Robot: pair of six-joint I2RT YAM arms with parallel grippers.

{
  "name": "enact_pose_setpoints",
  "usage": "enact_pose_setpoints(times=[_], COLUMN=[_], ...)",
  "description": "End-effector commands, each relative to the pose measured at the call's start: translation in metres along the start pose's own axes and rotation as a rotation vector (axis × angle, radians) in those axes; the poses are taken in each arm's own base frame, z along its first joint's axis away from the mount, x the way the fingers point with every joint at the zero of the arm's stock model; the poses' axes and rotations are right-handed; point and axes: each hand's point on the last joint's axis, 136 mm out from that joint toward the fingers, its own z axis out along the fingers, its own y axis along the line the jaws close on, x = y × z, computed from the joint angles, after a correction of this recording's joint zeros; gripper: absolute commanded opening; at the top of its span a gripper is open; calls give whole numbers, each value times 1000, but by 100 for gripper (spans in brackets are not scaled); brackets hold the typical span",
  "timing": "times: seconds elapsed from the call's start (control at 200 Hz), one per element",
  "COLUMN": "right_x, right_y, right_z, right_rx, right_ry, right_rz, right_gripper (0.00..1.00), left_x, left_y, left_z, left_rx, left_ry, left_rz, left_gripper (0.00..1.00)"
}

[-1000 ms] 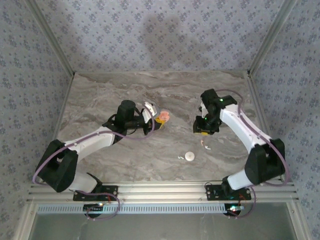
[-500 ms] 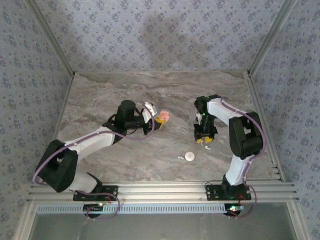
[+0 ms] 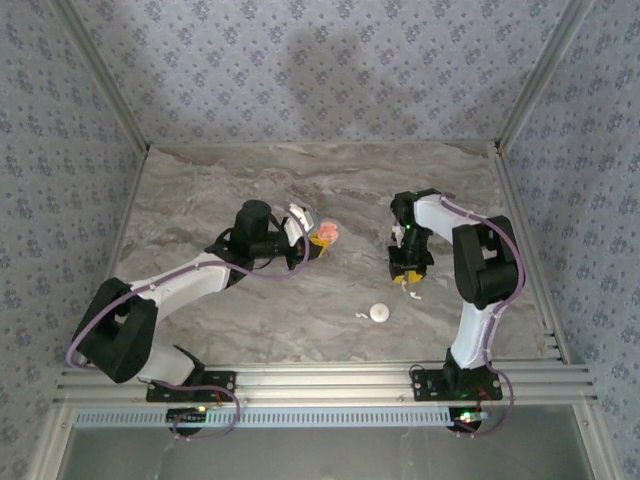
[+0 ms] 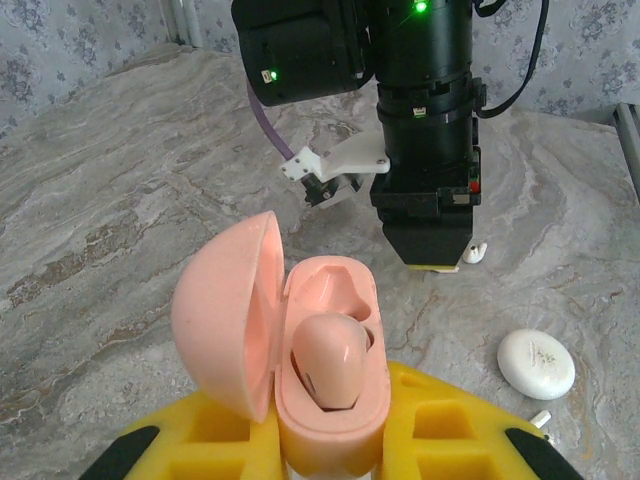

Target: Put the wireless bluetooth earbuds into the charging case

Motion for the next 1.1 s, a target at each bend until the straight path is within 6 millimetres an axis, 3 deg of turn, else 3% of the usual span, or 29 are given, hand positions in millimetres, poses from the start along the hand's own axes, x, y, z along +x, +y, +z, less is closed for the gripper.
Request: enact_pose_setpoints(times=[0.0, 0.435, 0.595, 0.795, 0.809, 0.924, 1.094], right_x=[-1, -1, -5, -20, -14, -20, -30], right_y=[1, -5, -5, 6, 5, 15, 37], right_z=[7, 19, 12, -22, -17, -37, -89], right_rx=[-19, 5, 6, -63, -65, -133, -301], right_ry=[27, 39, -10, -200, -191, -317, -591], right_rz=[-1, 10, 16, 45, 50, 66, 98], right_gripper=[34, 25, 23, 22, 22, 21, 20], left_x=[-15, -14, -14, -14, -15, -19, -24], left_y=[6, 6, 6, 6, 7, 7, 8], left_z=[0, -1, -1, 1, 0, 1, 7], left_rx=[-7, -8, -7, -6, -8, -9, -1], left_ry=[-31, -29, -27, -38, -41, -66, -106], left_rz=[9, 2, 2, -7, -7, -17, -41], left_gripper=[17, 17, 17, 17, 17, 17, 17])
